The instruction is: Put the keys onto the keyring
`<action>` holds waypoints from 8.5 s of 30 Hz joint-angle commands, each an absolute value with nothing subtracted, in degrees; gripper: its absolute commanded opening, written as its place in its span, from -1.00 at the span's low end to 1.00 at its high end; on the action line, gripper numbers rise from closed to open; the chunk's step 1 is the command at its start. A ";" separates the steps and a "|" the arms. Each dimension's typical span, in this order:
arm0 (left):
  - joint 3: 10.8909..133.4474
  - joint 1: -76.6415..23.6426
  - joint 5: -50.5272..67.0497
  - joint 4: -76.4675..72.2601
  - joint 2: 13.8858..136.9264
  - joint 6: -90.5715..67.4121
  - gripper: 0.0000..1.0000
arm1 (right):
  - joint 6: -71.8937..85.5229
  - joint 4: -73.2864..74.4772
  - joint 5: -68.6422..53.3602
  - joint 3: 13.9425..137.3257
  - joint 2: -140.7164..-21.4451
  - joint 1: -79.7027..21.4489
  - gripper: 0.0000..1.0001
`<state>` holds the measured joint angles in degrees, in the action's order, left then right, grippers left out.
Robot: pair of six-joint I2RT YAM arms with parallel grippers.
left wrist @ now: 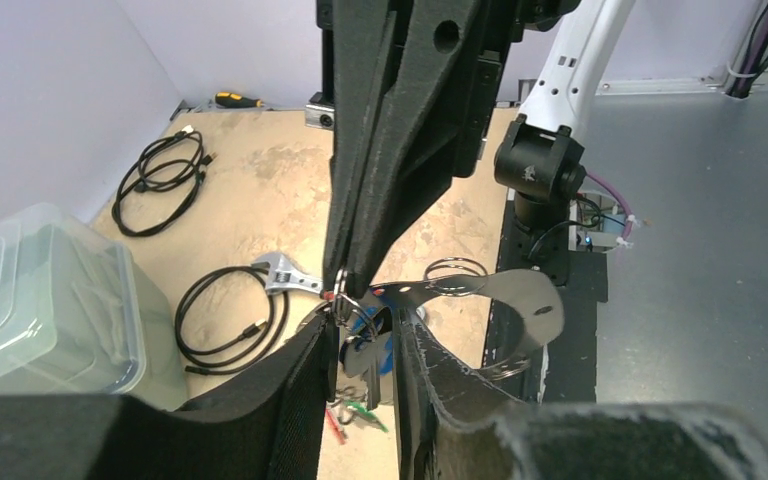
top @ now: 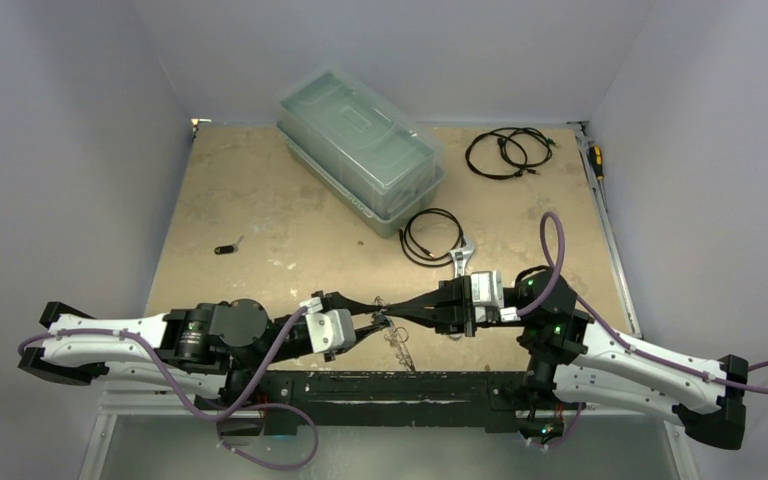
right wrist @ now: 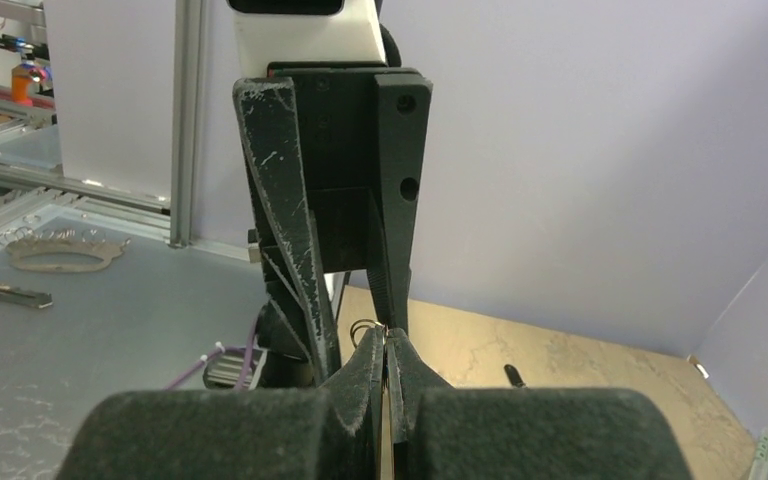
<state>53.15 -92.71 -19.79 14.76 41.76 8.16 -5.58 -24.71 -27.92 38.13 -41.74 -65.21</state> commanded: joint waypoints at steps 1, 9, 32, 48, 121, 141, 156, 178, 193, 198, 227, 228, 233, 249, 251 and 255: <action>55.98 -92.81 -22.52 14.09 41.21 8.52 -0.47 | -6.41 -24.62 -26.24 39.95 -40.50 -65.30 -1.00; 56.62 -92.81 -22.82 16.87 41.57 8.32 -0.62 | -6.85 -23.53 -25.75 40.25 -39.88 -65.30 -1.00; 54.79 -92.81 -23.49 15.44 41.90 6.25 -0.93 | -4.23 -30.27 -29.28 39.11 -38.88 -65.30 -1.00; 57.16 -92.81 -23.11 17.42 42.57 7.21 0.16 | -2.02 -36.35 -30.85 37.20 -40.00 -65.30 -1.00; 54.44 -92.81 -18.81 6.90 40.34 12.80 -1.00 | -2.01 -36.47 -29.25 36.66 -40.08 -65.30 -1.00; 58.70 -92.81 -19.39 20.52 41.45 12.40 -1.00 | -14.13 3.19 -22.35 54.98 -41.76 -65.30 0.23; 57.04 -92.81 -22.93 24.69 44.69 10.71 -1.00 | -15.42 28.63 -25.70 69.08 -53.14 -65.30 -0.02; 56.68 -92.72 -22.95 24.77 45.14 9.66 -1.00 | -15.45 28.11 -26.85 67.70 -55.80 -65.48 -0.64; 56.95 -92.71 -23.37 24.72 45.54 9.56 -1.00 | -15.99 26.33 -27.36 66.81 -56.66 -65.48 -0.91; 57.07 -92.72 -23.92 24.58 45.36 9.49 -1.00 | -16.46 23.56 -27.22 65.15 -54.45 -65.48 -1.00; 55.72 -92.72 -20.99 14.45 44.65 10.22 -0.38 | -12.43 2.36 -24.68 52.11 -41.75 -65.48 -1.00; 55.72 -92.72 -21.05 14.28 44.74 10.20 -0.40 | -12.40 2.37 -24.72 52.01 -41.63 -65.48 -1.00; 55.78 -92.72 -21.81 14.26 44.90 9.86 -0.49 | -12.39 2.63 -24.87 51.89 -41.52 -65.48 -1.00; 56.57 -92.72 -21.90 14.89 43.42 8.56 -0.50 | -12.30 3.40 -24.79 52.13 -41.69 -65.48 -1.00; 56.73 -92.72 -21.53 15.29 43.56 8.36 -0.54 | -12.30 3.51 -24.78 52.24 -41.90 -65.48 -1.00; 56.74 -92.72 -21.19 15.50 43.59 8.31 -0.59 | -12.30 3.52 -24.96 52.30 -42.04 -65.48 -1.00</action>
